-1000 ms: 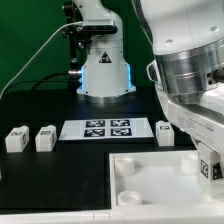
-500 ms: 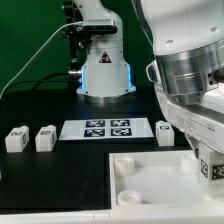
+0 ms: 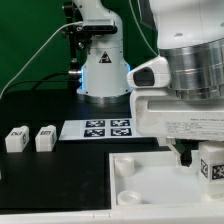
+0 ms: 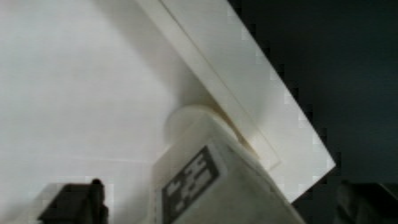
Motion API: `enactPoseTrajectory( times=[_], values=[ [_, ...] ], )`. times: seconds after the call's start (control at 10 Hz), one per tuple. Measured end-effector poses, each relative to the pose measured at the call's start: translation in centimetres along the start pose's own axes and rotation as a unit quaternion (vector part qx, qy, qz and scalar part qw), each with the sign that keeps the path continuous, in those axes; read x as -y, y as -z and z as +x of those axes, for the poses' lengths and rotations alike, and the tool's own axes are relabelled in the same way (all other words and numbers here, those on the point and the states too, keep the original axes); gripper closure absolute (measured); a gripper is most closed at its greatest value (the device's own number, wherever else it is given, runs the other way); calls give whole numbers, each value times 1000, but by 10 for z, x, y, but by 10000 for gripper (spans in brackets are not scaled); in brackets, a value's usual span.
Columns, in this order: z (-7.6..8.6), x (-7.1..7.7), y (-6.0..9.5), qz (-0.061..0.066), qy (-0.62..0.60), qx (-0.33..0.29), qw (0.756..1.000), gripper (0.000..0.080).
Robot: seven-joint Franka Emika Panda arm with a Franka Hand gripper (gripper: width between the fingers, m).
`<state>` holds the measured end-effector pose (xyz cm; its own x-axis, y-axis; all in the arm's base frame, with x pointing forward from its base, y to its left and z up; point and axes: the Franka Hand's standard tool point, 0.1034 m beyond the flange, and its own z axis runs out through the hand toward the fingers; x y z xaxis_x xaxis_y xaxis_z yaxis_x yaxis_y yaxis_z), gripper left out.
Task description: Assemble one leg
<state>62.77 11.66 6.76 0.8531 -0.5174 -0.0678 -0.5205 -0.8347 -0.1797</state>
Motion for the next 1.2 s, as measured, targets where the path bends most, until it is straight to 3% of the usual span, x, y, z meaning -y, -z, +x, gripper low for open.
enactPoseTrajectory(
  times=[0.2, 0.3, 0.4, 0.7, 0.9, 1.2],
  values=[
    [0, 0, 0, -6, 102, -3, 995, 150],
    [-1, 3, 1, -21, 163, -9, 986, 150],
    [0, 4, 2, -27, 246, -13, 969, 150],
    [1, 3, 2, -26, 229, -12, 973, 179],
    [0, 4, 1, -24, 157, -13, 987, 462],
    [1, 2, 2, -20, 14, -16, 1000, 508]
  ],
)
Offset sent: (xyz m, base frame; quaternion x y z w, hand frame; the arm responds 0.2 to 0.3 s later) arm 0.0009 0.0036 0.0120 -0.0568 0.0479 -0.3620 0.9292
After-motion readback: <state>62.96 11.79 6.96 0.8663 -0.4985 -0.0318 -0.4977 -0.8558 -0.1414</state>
